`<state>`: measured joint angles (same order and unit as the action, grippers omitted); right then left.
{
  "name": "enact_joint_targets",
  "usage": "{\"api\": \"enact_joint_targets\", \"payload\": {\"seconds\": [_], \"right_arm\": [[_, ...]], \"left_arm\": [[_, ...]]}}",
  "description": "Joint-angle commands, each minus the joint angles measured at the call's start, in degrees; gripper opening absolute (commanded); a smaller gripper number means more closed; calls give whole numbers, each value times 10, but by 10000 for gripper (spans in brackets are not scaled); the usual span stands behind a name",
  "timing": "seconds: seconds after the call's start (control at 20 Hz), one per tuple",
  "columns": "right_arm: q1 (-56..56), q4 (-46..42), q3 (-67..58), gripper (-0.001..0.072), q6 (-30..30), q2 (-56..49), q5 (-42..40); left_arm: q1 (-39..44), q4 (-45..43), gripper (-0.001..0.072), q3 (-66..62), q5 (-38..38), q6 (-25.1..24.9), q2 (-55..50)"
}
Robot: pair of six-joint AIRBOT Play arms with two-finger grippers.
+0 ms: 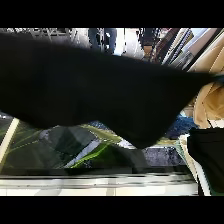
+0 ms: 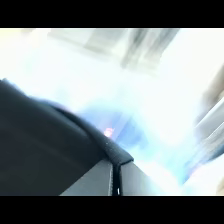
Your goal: Fold the clothes and pants, and hang the long-sleeved shirts on hangers.
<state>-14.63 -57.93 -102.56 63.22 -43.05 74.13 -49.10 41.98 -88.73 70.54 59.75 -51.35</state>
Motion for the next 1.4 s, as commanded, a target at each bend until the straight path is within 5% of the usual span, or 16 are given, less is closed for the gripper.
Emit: {"api": "enact_joint_targets", "payload": {"seconds": [0.0, 0.3, 0.5, 0.7, 0.9, 1.1, 1.2, 1.35], "right_arm": [[0, -55, -128, 19, 17, 100, -124], [0, -54, -171, 19, 16, 80, -135], [0, -50, -171, 19, 16, -8, -37], [0, 45, -73, 19, 21, -139, 50], [19, 55, 112, 19, 8, -286, -40], [66, 27, 185, 19, 8, -478, -253], [73, 36, 161, 19, 34, -561, -321], [77, 52, 105, 19, 36, -618, -286]], "left_arm": [[-69, 266, 8, -82, -68, -3, 36], [-70, 212, 7, -98, -67, -2, 30], [-54, -66, 7, -91, 23, 20, 2], [110, -398, 7, 30, 42, 10, -7], [272, -626, 7, 205, -129, -24, -76], [349, -661, 8, 231, -365, -52, -283], [351, -660, 7, 157, -319, -51, -399], [336, -661, 7, 54, -208, -11, -494]]}}
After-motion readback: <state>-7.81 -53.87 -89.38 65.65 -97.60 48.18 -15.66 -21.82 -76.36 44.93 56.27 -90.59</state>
